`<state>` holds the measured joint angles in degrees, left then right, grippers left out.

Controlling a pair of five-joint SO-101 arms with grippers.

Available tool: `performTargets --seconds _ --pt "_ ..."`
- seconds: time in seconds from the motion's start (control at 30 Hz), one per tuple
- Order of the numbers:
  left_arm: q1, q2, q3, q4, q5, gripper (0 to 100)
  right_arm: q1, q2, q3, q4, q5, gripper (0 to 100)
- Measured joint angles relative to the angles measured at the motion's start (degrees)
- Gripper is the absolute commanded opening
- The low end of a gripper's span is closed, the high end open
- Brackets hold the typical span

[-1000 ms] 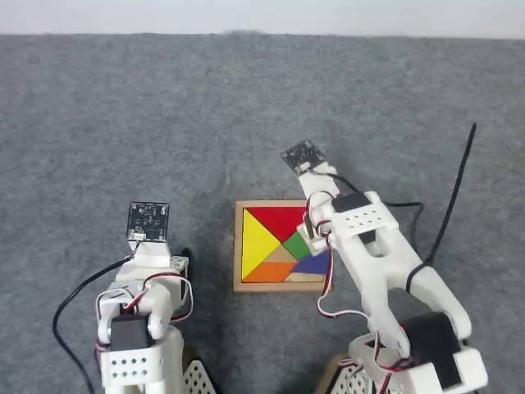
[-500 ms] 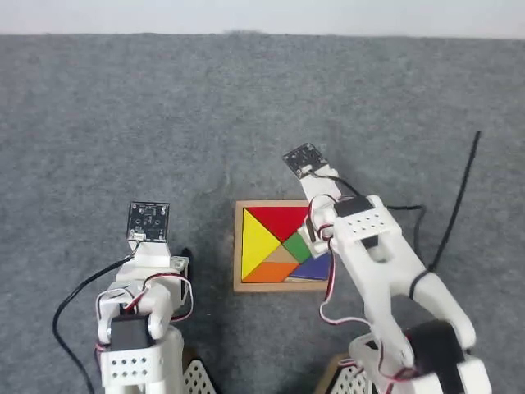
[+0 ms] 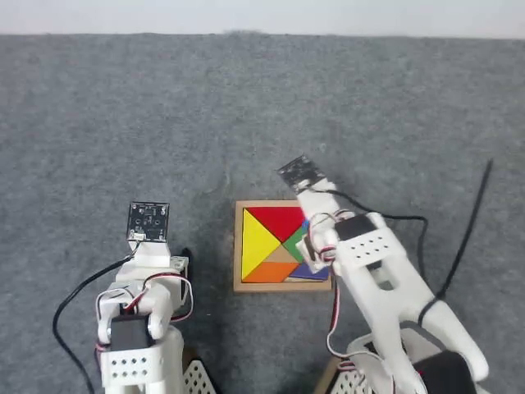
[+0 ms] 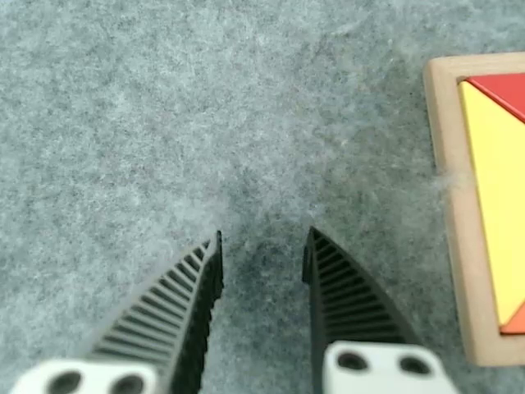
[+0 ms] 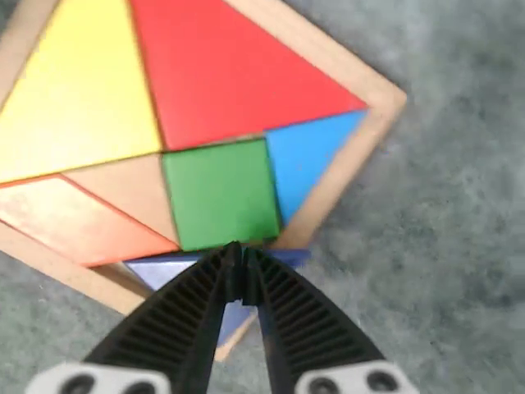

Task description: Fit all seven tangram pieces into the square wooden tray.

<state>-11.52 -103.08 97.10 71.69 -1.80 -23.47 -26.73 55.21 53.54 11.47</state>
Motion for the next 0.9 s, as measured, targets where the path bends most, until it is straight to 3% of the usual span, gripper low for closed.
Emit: performTargets --seconds 0.33,0.9 --pt "0.00 0.00 0.00 0.00 0.00 15 3.43 -8.26 7.12 0.62 0.00 0.6" --pt "0.00 0.00 0.00 0.00 0.00 15 -6.59 -1.41 6.95 0.62 0.00 0.6"
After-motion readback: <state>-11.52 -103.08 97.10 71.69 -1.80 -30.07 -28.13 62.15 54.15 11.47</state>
